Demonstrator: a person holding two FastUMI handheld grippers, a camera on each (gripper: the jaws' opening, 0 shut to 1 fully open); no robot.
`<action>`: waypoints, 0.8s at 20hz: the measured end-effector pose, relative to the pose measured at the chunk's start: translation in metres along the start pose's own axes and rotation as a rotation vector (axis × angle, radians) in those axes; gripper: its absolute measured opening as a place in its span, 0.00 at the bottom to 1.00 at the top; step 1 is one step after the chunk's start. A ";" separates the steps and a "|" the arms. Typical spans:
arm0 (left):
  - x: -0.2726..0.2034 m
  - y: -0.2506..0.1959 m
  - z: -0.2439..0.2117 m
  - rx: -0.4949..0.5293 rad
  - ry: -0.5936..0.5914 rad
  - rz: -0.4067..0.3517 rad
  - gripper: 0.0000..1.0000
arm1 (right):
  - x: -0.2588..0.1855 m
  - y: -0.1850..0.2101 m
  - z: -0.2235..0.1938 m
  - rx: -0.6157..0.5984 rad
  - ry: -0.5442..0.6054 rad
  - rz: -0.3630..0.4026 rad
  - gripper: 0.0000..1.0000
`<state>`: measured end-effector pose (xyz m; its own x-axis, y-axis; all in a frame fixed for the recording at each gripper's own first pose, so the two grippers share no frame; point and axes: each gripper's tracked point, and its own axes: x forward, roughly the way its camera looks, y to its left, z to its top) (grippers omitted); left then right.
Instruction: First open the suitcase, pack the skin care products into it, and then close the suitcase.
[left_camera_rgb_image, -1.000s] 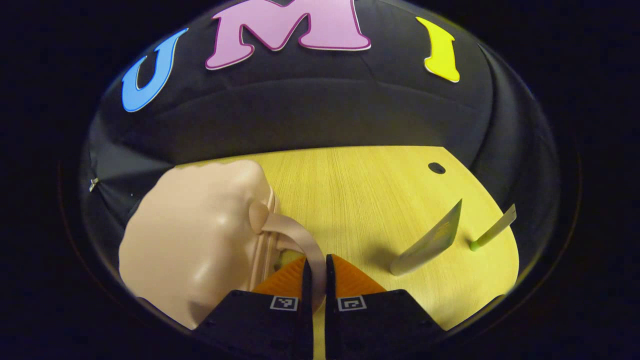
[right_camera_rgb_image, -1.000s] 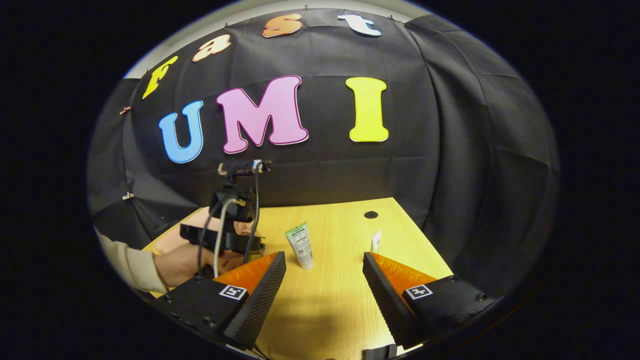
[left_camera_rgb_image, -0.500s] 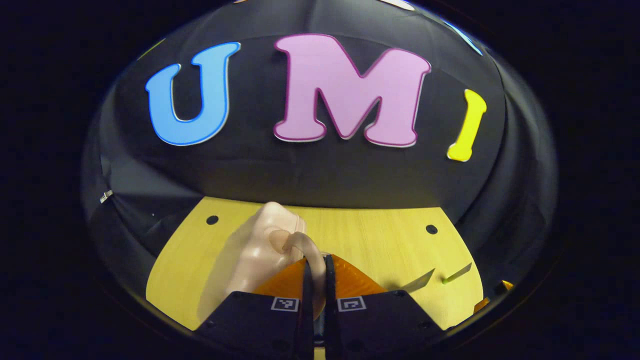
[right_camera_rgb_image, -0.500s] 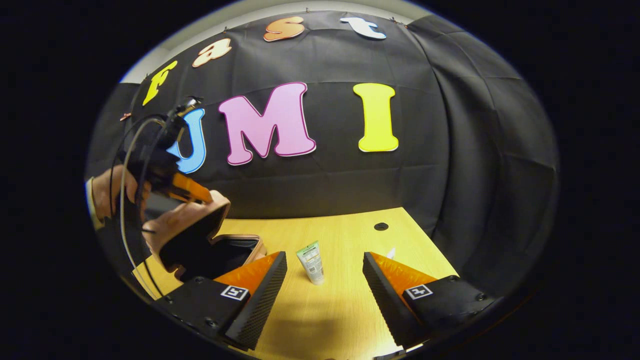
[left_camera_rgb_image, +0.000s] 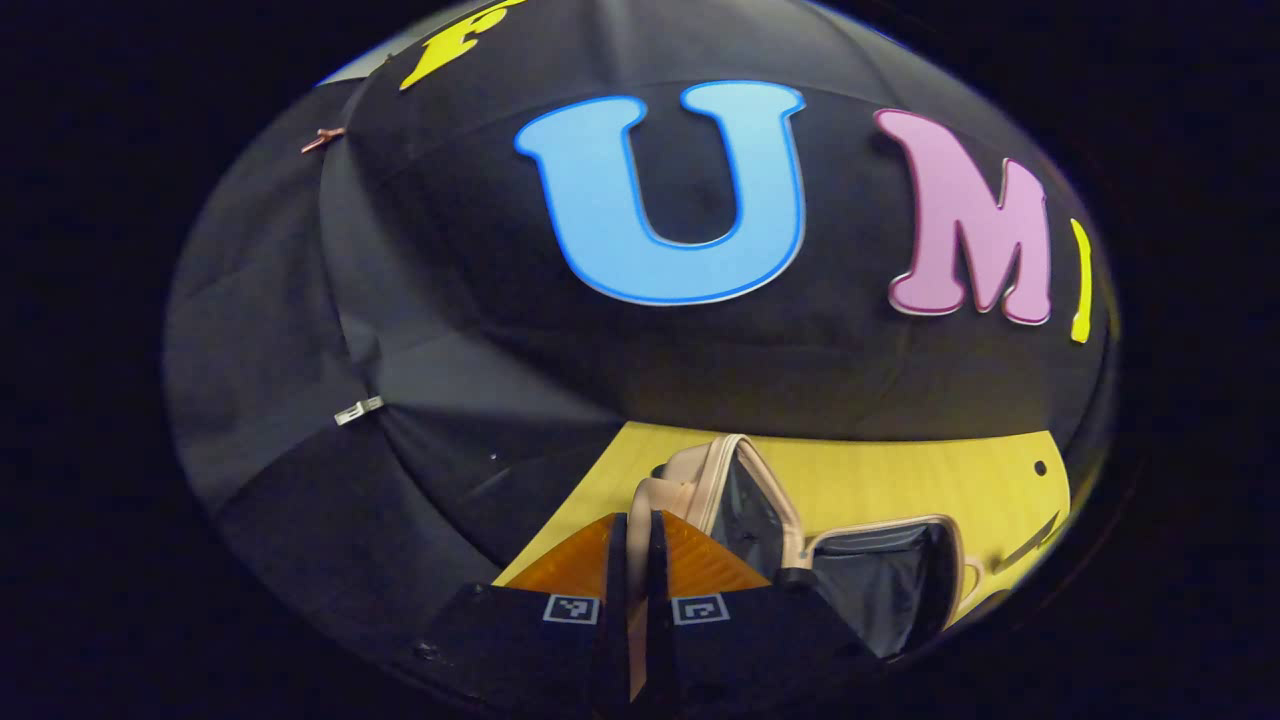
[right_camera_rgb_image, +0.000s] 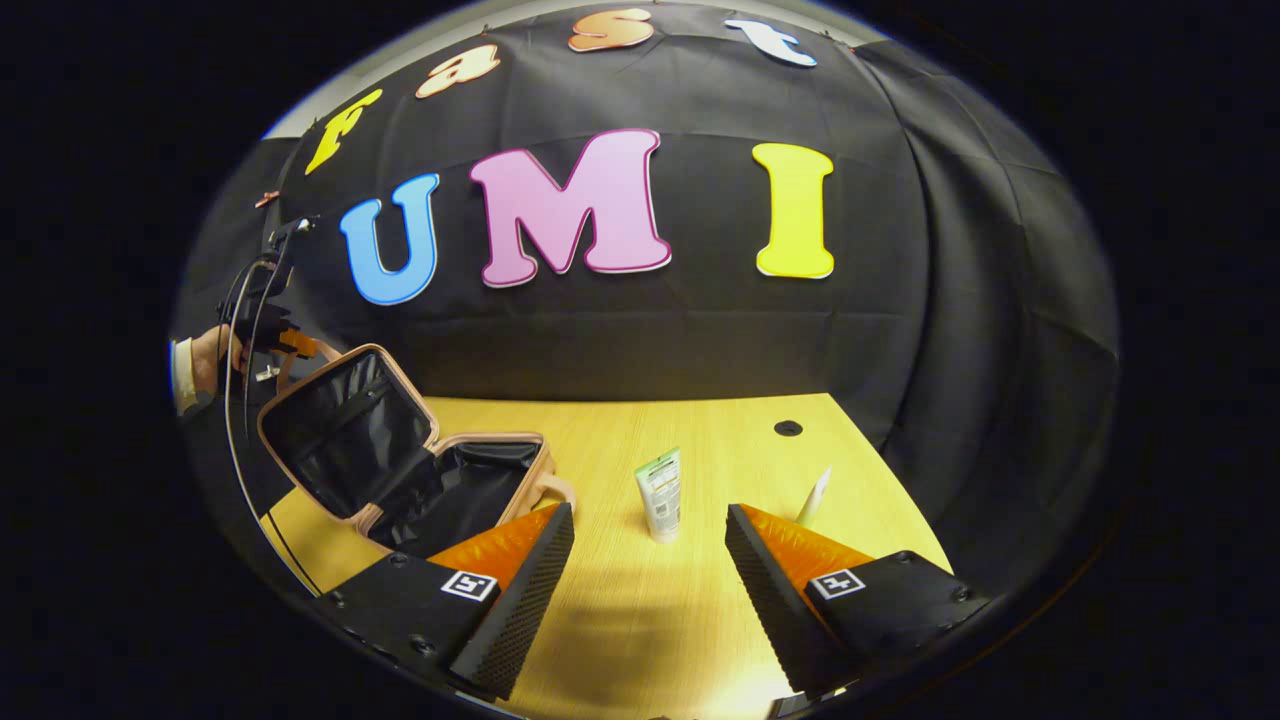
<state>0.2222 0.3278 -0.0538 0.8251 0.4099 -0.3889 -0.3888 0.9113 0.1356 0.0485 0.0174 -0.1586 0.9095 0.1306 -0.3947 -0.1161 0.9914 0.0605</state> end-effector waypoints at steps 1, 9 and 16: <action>0.023 0.012 -0.019 -0.014 0.035 0.014 0.12 | 0.001 0.004 -0.005 -0.011 0.011 -0.005 0.97; 0.139 0.055 -0.120 -0.196 0.215 -0.068 0.12 | 0.021 0.020 -0.016 -0.028 0.037 -0.043 0.97; 0.132 0.071 -0.079 -0.033 0.067 0.068 0.61 | 0.020 -0.004 -0.007 -0.018 0.003 -0.109 0.97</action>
<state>0.2716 0.4439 -0.1675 0.7674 0.4661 -0.4403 -0.4572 0.8792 0.1340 0.0646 0.0157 -0.1736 0.9160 0.0222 -0.4007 -0.0240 0.9997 0.0006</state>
